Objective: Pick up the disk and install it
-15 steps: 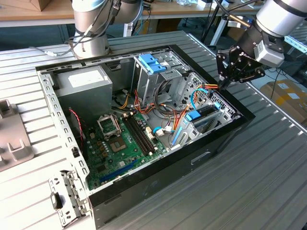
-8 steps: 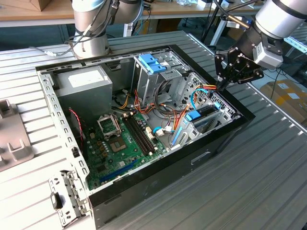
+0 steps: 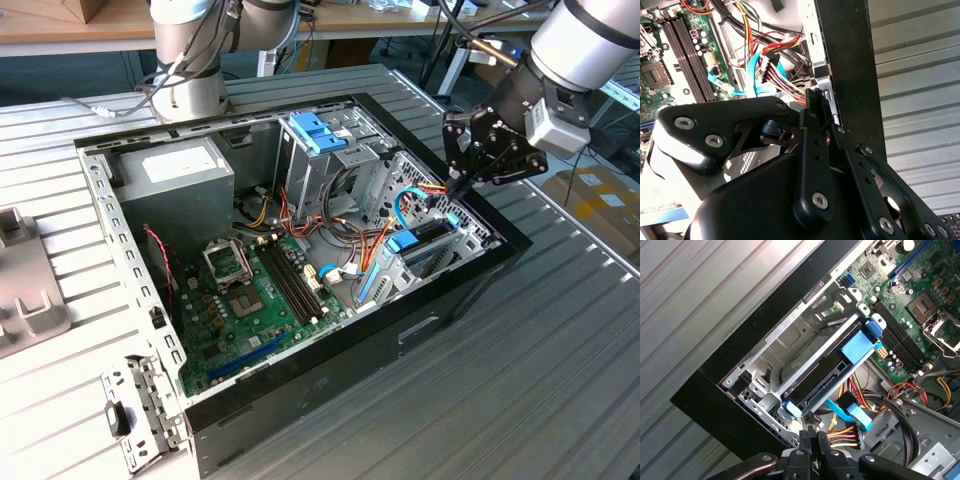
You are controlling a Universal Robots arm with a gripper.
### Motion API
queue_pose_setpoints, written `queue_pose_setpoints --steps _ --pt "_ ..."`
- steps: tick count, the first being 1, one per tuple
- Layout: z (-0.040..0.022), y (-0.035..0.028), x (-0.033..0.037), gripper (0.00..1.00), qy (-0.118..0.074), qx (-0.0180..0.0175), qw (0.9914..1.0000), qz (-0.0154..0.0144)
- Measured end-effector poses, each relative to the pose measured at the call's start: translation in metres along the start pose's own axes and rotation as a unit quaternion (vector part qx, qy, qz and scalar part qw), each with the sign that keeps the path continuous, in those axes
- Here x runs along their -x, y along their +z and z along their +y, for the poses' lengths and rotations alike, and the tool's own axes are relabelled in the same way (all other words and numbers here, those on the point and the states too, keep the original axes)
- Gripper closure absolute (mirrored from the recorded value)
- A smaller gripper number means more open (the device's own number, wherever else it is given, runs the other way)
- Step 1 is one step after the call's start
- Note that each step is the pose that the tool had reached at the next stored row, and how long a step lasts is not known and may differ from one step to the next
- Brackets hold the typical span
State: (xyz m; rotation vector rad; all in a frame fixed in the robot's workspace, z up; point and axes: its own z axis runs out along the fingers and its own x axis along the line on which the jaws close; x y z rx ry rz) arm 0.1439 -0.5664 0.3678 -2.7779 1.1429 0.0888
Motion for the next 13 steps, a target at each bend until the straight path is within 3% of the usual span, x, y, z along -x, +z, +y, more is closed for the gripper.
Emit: queue_pose_setpoints --steps 8,13 --pt "0.0104 -0.0012 -0.0018 0.83 0.000 -0.0001 1.00000 -0.0001" --pt "0.0136 -0.0014 -0.0023 0.83 0.000 -0.0001 1.00000 -0.0001"
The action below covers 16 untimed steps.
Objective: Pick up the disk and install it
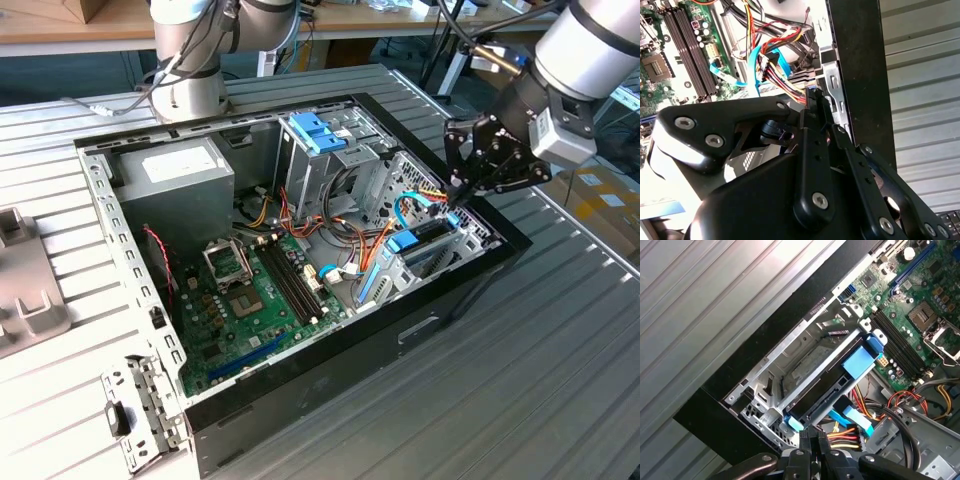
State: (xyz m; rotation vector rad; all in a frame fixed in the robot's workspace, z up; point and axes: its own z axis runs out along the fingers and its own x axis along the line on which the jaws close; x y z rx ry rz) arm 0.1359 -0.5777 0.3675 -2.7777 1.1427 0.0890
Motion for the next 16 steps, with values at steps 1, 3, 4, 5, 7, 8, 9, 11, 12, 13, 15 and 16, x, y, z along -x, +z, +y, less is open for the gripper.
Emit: queue_pose_setpoints --steps 1,3,4,5,7,8,9,11,12,13,15,16 --pt "0.0005 0.0000 -0.0001 0.83 0.000 0.0000 1.00000 0.0000" --pt "0.0017 0.0000 -0.0004 0.83 0.000 0.0000 1.00000 0.0000" --pt "0.0021 0.0000 -0.0005 0.83 0.000 0.0000 1.00000 -0.0001" --pt "0.0025 0.0000 -0.0006 0.83 0.000 0.0000 1.00000 0.0000" --pt "0.0030 0.0000 -0.0008 0.83 0.000 0.0000 1.00000 0.0000" --pt "0.0033 0.0001 -0.0009 0.83 0.000 0.0000 1.00000 0.0000" --pt "0.0036 0.0000 -0.0009 0.83 0.000 0.0000 1.00000 0.0000" --pt "0.0042 0.0001 -0.0010 0.83 0.000 0.0000 1.00000 0.0000" --pt "0.0044 0.0001 -0.0011 0.83 0.000 0.0000 1.00000 0.0000" --pt "0.0046 0.0001 -0.0011 0.83 0.000 0.0000 1.00000 0.0000" --pt "0.0059 0.0002 -0.0011 0.83 0.000 0.0000 1.00000 0.0000" --pt "0.0064 0.0001 -0.0012 0.83 0.000 0.0000 1.00000 0.0000"
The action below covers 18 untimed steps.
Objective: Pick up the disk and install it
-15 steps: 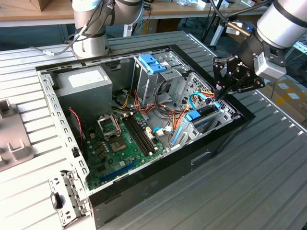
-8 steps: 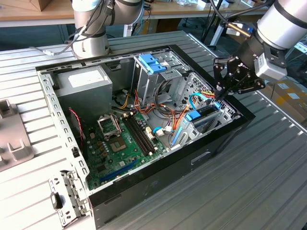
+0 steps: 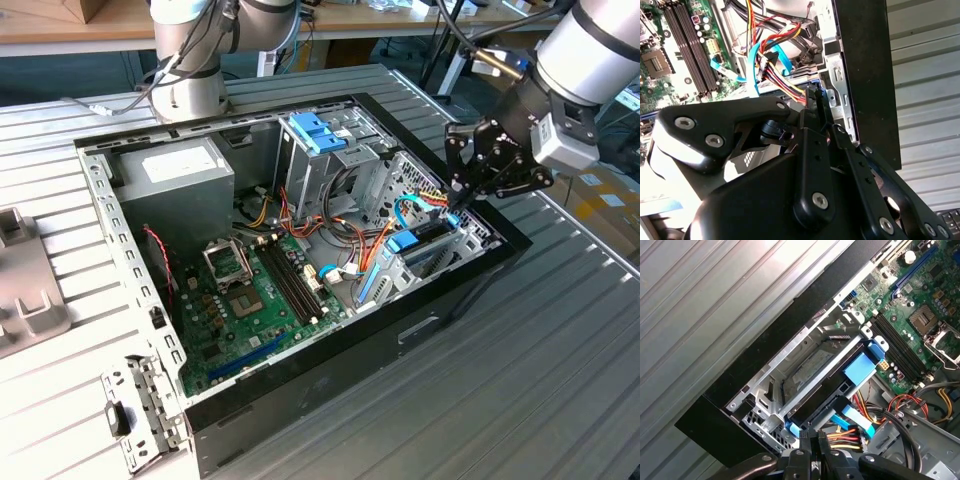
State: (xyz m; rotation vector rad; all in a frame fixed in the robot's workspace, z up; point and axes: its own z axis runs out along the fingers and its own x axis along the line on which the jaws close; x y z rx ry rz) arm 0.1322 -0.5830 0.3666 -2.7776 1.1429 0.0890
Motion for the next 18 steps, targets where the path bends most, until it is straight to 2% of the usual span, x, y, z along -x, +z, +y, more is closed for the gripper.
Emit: queue_pose_setpoints --steps 12,18 --pt "0.0060 0.0022 -0.0015 0.83 0.002 -0.0002 1.00000 0.0003" --pt "0.0064 0.0043 -0.0016 0.83 0.022 -0.0024 0.99975 0.0023"
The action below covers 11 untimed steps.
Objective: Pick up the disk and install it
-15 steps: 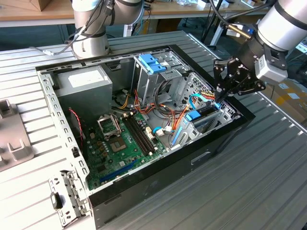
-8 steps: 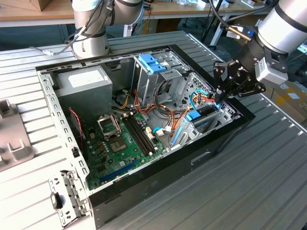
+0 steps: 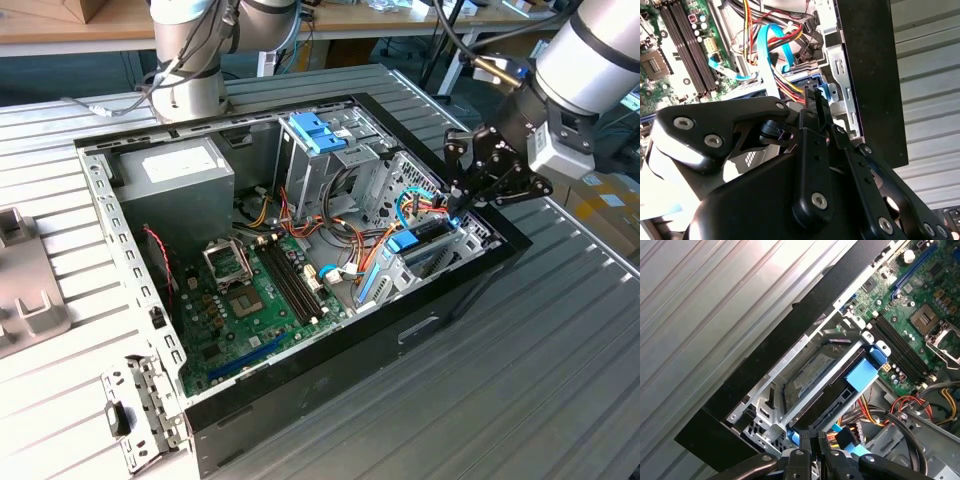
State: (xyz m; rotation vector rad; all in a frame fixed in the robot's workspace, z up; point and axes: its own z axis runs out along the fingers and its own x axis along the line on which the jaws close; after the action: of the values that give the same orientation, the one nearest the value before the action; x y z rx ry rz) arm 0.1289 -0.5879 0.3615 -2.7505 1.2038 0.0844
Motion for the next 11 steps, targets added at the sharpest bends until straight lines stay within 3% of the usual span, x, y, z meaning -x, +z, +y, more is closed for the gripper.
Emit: queue_pose_setpoints --steps 4,11 --pt "0.0015 0.0008 0.0012 0.83 0.012 -0.0014 0.99993 0.0011" --pt "0.0113 0.0017 0.0101 0.83 0.021 -0.0023 0.99978 0.0021"
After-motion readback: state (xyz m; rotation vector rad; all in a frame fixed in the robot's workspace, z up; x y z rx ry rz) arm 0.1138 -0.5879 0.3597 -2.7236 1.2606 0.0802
